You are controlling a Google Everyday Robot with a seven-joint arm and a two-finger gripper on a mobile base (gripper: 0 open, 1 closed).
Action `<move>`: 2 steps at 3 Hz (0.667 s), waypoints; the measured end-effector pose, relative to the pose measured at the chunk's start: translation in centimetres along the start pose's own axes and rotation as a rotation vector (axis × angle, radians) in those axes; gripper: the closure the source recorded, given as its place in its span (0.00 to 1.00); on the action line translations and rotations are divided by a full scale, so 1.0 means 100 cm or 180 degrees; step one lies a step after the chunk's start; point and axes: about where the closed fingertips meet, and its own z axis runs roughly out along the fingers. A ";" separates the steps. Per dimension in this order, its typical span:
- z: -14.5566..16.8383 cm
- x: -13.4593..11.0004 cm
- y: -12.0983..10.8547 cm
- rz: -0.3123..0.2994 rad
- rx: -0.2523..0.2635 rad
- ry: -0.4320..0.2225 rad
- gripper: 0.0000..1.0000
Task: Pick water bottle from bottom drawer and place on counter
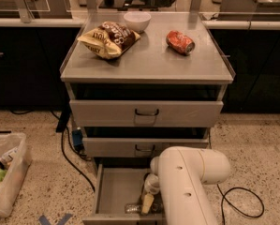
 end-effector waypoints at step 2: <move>0.000 0.000 0.000 0.0000 0.0000 0.0000 1.00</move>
Offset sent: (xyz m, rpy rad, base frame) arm 0.0000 0.0000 0.0000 0.0000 0.0000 0.0000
